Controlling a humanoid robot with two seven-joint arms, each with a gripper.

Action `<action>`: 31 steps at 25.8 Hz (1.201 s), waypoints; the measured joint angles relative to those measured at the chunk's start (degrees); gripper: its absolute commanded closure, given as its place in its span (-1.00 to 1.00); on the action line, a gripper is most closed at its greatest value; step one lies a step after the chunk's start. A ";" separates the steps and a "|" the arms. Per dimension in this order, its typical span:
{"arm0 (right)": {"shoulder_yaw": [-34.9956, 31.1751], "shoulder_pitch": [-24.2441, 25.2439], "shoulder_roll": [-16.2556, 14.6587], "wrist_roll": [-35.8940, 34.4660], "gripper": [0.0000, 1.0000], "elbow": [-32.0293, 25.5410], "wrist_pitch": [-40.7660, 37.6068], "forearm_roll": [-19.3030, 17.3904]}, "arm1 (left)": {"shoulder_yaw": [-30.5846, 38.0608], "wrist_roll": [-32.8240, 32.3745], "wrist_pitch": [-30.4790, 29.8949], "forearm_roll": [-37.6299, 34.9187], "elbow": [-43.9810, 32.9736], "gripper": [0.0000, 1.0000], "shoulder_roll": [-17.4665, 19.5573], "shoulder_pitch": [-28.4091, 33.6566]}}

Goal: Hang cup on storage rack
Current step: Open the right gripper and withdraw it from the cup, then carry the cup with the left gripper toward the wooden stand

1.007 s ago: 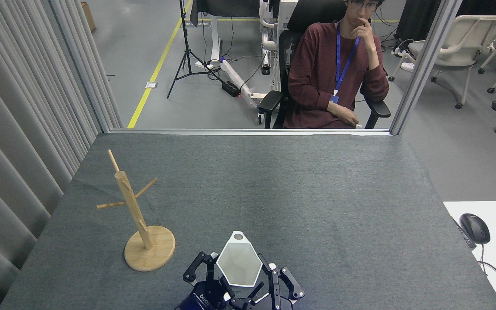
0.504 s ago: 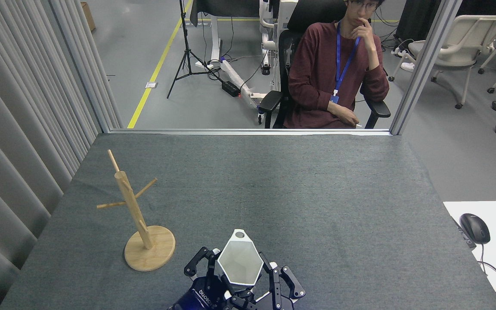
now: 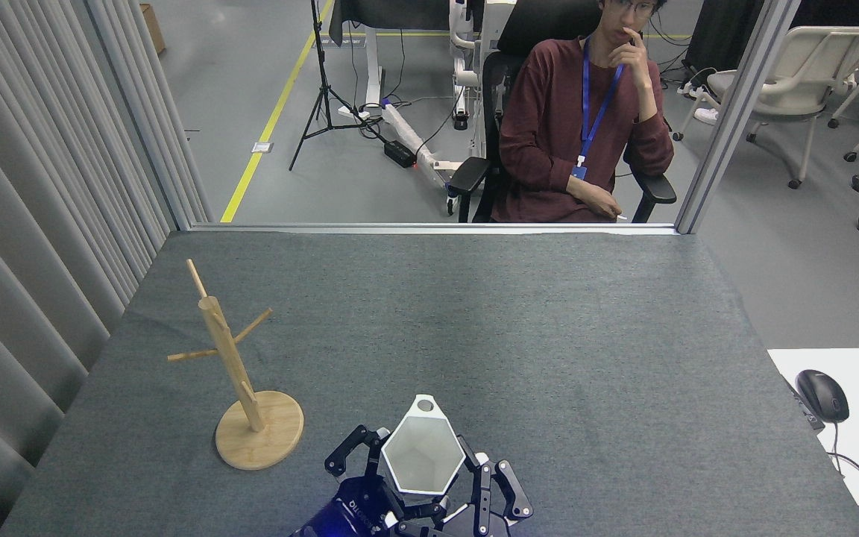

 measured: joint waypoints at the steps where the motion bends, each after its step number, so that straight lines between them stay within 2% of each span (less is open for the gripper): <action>1: 0.00 -0.02 0.01 0.00 -0.96 -0.11 -0.02 -0.03 | 0.00 0.13 0.00 -0.10 0.03 0.11 0.02 -0.01; 10: -0.33 -0.34 0.23 -1.32 -0.96 -1.90 -1.08 -0.49 | 0.06 -2.08 0.05 -2.43 1.22 0.10 -0.30 0.13; 13: -1.05 -0.78 0.45 -3.16 -0.96 -3.03 -1.21 -2.43 | 0.14 -1.12 0.54 -2.66 1.69 0.10 -0.38 0.05; 16: -3.82 -2.46 0.79 -3.87 -0.96 -3.94 -1.21 -7.58 | 0.21 -0.88 0.74 -2.80 2.00 0.10 -0.37 0.00; 17: -5.99 -3.31 0.90 -3.92 -0.96 -4.05 -0.91 -10.46 | 0.23 -0.88 0.74 -2.86 2.03 0.10 -0.33 -0.02; 21: -19.34 -7.49 0.94 -1.64 -0.96 -1.80 1.87 -21.59 | 0.36 -0.88 0.85 -3.33 1.88 0.10 -0.19 0.03; 23: -25.61 -8.84 -0.16 2.43 -0.96 0.76 4.51 -24.02 | 0.62 -0.88 0.91 -3.44 1.72 0.09 -0.14 0.32; 25: -29.13 -8.79 -3.57 6.22 -0.96 3.56 6.13 -22.09 | 1.63 -0.88 1.18 -3.45 1.32 0.09 -0.07 0.61; 28: -29.49 -4.30 -9.33 7.99 -0.96 6.01 5.82 -15.35 | 3.96 -0.88 1.23 -3.28 0.44 0.09 0.02 0.99; 31: -29.37 -0.19 -11.48 7.01 -0.96 6.48 3.52 -12.04 | 6.40 -0.77 1.10 -2.87 -1.01 0.09 0.05 1.61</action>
